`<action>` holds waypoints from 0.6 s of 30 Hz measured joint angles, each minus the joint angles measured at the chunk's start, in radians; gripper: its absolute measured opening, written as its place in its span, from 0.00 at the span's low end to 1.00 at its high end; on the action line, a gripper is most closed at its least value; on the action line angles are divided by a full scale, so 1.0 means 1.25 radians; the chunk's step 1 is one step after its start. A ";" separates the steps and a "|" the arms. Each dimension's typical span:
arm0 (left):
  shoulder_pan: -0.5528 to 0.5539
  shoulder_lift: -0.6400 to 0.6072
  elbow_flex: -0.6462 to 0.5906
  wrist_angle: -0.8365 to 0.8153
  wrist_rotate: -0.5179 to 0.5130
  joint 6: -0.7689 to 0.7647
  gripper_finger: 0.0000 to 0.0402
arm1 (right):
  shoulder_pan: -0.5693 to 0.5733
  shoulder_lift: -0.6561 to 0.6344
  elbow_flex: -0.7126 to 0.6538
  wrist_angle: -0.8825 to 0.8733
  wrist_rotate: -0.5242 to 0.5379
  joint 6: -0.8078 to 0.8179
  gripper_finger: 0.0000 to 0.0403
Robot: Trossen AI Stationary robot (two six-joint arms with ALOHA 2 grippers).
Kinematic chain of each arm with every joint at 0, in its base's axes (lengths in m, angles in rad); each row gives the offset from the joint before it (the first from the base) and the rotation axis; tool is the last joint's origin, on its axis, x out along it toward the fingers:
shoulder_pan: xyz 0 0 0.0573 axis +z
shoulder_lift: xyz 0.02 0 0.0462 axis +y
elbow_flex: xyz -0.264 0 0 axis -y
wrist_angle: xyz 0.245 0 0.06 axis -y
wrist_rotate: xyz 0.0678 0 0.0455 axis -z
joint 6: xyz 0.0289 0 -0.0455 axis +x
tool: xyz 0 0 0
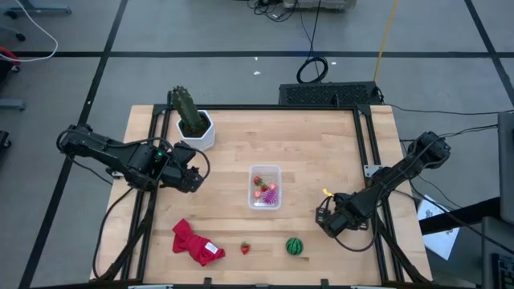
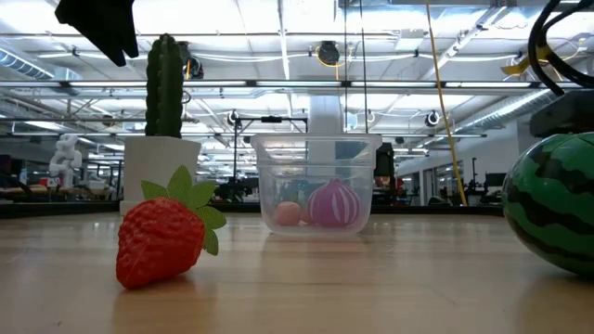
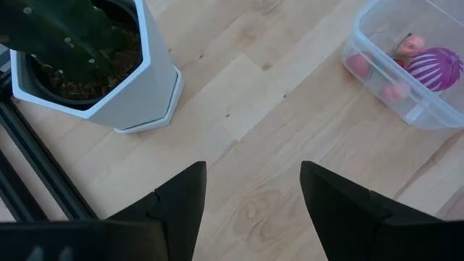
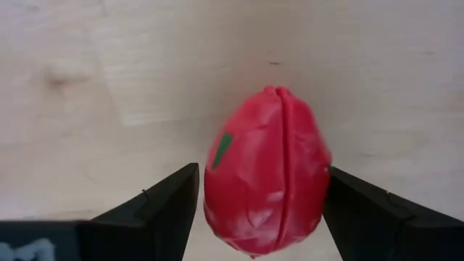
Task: Pick and placing Produce into tupperware
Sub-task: Put the red dragonfruit into the transparent bin
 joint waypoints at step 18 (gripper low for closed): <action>0.000 0.000 0.000 0.000 0.000 0.008 0.57 | 0.000 0.000 -0.001 -0.030 0.042 0.007 0.65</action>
